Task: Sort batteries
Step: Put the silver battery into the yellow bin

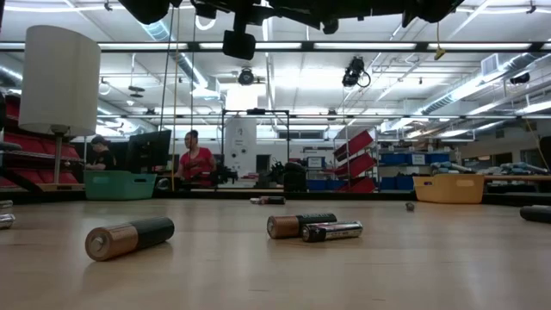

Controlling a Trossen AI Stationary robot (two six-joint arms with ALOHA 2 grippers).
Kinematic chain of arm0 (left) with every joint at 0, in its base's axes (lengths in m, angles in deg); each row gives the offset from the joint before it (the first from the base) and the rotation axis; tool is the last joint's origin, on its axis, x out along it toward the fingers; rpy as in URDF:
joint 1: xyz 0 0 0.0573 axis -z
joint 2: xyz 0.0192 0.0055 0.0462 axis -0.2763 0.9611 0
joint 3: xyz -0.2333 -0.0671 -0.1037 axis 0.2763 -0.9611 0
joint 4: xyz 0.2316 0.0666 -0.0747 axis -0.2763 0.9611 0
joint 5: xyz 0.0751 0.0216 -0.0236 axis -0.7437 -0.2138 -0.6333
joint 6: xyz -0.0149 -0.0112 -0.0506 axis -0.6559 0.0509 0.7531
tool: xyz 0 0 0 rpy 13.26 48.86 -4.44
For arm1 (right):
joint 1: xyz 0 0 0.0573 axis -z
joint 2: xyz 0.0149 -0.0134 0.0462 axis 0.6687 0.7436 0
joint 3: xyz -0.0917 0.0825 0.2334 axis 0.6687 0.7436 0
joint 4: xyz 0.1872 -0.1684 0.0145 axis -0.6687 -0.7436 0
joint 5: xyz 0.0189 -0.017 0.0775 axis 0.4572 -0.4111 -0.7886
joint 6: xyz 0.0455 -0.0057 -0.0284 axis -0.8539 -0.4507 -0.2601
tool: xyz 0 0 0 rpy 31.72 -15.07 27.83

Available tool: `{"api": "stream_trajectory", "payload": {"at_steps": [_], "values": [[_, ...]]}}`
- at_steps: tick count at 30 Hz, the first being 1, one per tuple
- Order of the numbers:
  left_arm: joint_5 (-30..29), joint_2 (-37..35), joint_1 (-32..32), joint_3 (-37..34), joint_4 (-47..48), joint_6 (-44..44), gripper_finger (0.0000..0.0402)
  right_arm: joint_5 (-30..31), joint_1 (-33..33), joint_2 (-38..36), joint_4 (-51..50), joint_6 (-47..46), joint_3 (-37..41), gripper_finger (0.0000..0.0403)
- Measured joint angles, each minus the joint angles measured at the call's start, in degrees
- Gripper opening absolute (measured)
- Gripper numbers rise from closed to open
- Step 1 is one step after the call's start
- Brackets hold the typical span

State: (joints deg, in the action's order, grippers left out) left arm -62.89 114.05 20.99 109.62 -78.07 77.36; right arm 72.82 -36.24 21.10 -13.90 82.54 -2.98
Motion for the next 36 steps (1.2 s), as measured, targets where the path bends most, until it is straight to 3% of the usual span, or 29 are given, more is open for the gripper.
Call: {"api": "stream_trajectory", "payload": {"at_steps": [7,19,30,36], "values": [[0.5,0.0,0.0,0.0,0.1,-0.1,0.0042,1.5,0.3,0.0,0.1,0.1,0.0,0.028],[1.4,0.0,0.0,0.0,0.5,-0.2,0.0057,1.7,0.3,0.0,0.2,0.1,0.0,0.02],[1.7,-0.1,0.0,0.0,0.9,-0.3,0.006,1.7,0.4,0.0,0.1,0.0,0.0,0.02],[2.5,0.0,0.0,0.0,1.1,-1.7,0.0084,1.6,0.4,0.0,0.2,0.0,0.0,0.0201]]}}
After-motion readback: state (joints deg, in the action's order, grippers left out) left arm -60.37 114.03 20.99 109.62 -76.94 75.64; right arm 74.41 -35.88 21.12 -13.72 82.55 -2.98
